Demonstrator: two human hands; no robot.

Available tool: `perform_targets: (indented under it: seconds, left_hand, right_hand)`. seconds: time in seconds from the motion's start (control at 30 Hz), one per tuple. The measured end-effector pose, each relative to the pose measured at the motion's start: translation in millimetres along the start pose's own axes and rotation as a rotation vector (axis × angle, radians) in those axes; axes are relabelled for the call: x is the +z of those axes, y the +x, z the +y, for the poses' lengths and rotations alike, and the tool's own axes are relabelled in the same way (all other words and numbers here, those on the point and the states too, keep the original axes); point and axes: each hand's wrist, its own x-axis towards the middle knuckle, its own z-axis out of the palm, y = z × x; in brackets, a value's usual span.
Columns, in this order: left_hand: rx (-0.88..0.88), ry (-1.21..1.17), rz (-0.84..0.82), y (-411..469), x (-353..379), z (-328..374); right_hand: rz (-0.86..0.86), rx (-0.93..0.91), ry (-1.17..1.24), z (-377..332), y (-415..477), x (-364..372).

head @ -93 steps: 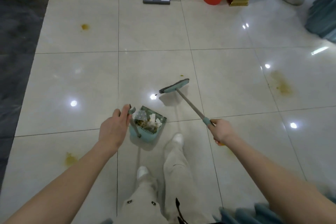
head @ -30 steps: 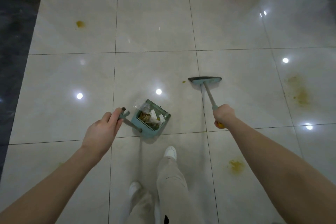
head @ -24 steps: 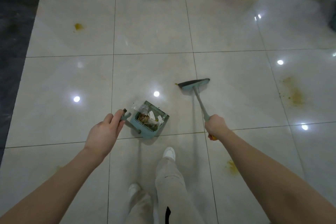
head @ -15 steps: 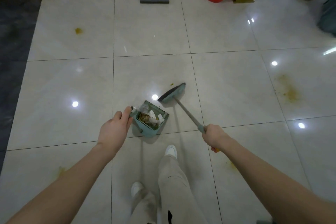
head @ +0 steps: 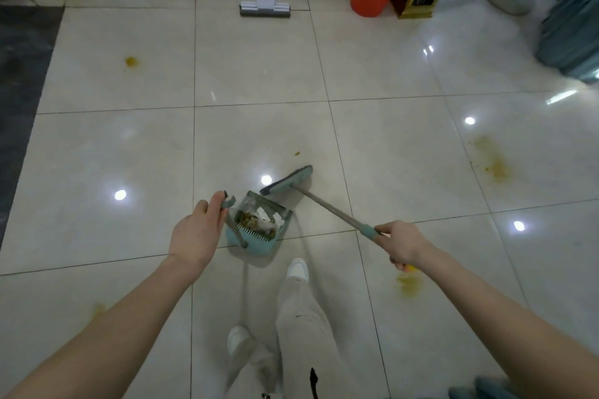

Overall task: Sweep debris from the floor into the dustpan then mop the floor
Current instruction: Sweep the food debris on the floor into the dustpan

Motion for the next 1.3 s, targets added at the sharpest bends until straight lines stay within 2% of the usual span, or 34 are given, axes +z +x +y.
perform_targets:
  seconds: [0.17,0.37,0.67,0.93,1.1,1.3]
  left_hand:
    - [-0.014,0.028,-0.016,-2,1,6]
    - [-0.029,0.031,-0.024,2,-2,11]
    - [-0.017,0.032,-0.025,-2,1,13]
    - [0.009,0.062,0.009,14,-8,16]
    - [0.007,0.084,0.023,38,-19,28]
    - [0.007,0.093,0.037,83,-26,46]
  right_hand:
    - [0.033,0.028,-0.040,-8,12,23]
    - [-0.042,0.077,-0.152,-6,11,51]
    - [-0.084,-0.011,-0.355,24,-19,19]
    - [0.057,-0.013,-0.072,20,-1,-21]
    - [0.138,0.026,0.129,-5,54,-42]
    - [0.191,0.096,0.243,-38,125,-79]
